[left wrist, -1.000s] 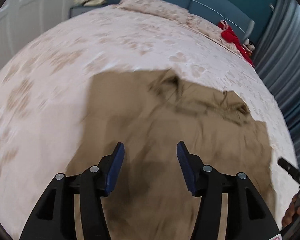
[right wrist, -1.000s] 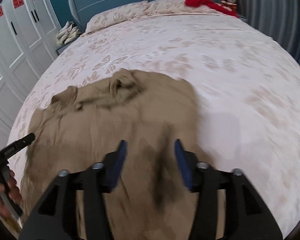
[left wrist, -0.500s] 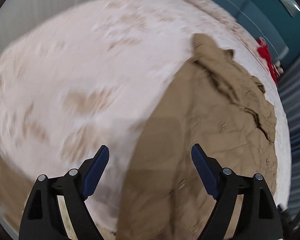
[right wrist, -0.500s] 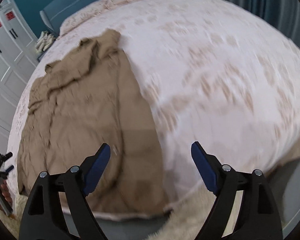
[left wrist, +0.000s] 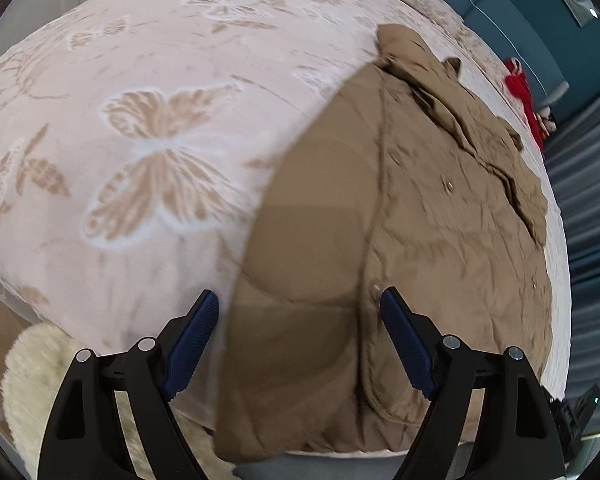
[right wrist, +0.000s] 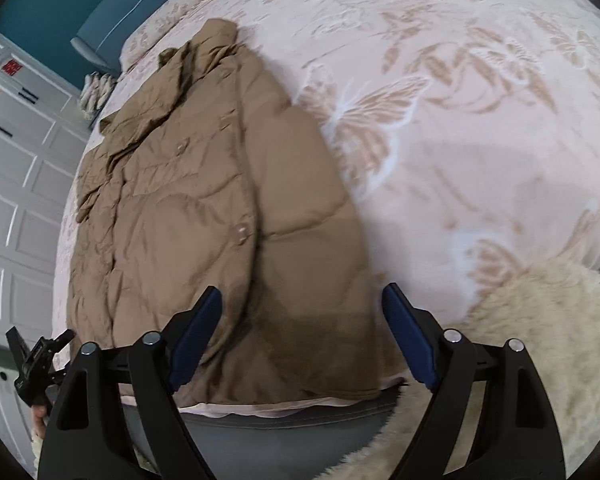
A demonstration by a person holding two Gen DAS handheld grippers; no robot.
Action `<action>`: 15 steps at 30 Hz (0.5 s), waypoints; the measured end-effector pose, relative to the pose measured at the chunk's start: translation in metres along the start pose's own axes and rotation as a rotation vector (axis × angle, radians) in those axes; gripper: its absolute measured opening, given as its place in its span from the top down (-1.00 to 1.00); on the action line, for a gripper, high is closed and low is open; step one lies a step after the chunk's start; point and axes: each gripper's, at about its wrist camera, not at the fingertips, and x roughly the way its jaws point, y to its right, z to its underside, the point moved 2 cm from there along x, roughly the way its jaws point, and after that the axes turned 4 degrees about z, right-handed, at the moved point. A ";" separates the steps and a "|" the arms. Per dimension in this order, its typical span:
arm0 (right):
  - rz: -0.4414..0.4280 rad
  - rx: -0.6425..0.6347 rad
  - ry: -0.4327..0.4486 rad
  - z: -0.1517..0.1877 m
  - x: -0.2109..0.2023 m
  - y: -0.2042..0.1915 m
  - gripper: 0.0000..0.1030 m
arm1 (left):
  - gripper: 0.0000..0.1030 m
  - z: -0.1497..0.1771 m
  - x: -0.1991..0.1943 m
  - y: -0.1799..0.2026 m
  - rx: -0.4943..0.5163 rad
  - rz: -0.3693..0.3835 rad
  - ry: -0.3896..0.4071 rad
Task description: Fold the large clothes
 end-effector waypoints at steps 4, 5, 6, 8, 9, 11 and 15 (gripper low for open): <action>0.015 -0.051 0.000 0.003 0.003 -0.012 -0.35 | -0.20 0.006 0.000 0.007 0.007 0.018 -0.006; 0.019 -0.062 0.003 0.003 0.003 -0.014 -0.29 | -0.14 0.007 -0.001 0.007 -0.001 0.025 -0.006; 0.016 -0.066 0.005 0.003 0.002 -0.016 -0.27 | -0.04 0.006 -0.001 0.006 -0.006 0.032 -0.005; 0.011 -0.067 0.006 0.004 0.002 -0.016 -0.18 | 0.12 0.006 -0.002 0.006 -0.019 0.050 -0.009; 0.008 -0.069 0.006 0.004 0.002 -0.016 -0.14 | 0.24 0.006 -0.002 0.006 -0.021 0.060 -0.011; 0.009 -0.077 0.004 0.005 0.002 -0.016 0.05 | 0.38 0.006 -0.004 0.008 -0.016 0.066 -0.013; -0.006 -0.087 0.000 0.007 0.000 -0.017 0.38 | 0.66 0.007 -0.008 0.013 -0.004 0.064 -0.003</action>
